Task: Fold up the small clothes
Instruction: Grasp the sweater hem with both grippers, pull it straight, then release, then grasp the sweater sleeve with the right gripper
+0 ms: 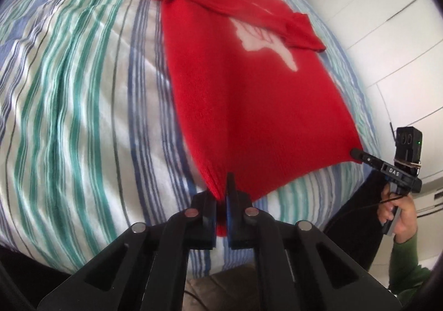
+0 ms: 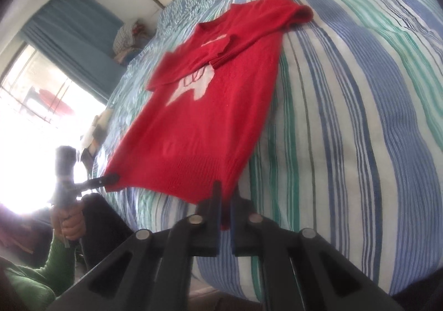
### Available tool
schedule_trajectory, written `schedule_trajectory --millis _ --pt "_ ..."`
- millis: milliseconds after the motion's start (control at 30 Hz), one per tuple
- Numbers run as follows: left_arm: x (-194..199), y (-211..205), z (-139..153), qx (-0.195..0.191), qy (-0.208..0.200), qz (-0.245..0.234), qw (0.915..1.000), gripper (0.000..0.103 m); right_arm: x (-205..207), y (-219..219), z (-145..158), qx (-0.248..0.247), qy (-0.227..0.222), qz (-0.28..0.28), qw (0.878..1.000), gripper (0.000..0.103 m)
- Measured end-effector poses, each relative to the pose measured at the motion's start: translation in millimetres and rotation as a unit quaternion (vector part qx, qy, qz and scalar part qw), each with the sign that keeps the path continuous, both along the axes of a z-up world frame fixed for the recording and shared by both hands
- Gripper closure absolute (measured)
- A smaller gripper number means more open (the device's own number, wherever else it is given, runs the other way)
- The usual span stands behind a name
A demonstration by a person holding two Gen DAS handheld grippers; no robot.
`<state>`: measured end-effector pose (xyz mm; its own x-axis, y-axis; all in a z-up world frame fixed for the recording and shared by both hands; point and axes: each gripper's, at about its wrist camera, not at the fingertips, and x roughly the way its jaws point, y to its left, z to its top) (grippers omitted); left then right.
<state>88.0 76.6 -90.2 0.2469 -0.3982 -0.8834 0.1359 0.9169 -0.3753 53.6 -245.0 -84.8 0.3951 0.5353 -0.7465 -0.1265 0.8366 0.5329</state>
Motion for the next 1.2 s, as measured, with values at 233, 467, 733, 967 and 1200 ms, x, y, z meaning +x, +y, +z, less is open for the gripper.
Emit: schedule_trajectory --millis 233,467,733,967,1200 --pt "-1 5 -10 0.012 0.007 0.011 0.9998 0.101 2 7 -44 -0.064 0.042 -0.015 0.997 0.099" --pt "2 5 -34 0.009 0.010 0.033 0.9994 0.096 -2 10 -56 -0.087 0.029 -0.023 0.995 0.100" --pt "-13 31 -28 -0.058 0.028 0.072 0.9953 0.082 -13 19 -41 -0.133 -0.003 -0.010 0.991 0.085" --pt "-50 55 9 0.010 -0.006 0.088 0.9961 0.038 -28 3 -1 -0.200 -0.014 0.010 0.980 0.061" --pt "-12 68 55 0.077 -0.173 0.170 0.9672 0.018 34 25 67 -0.294 -0.145 0.081 0.941 0.049"
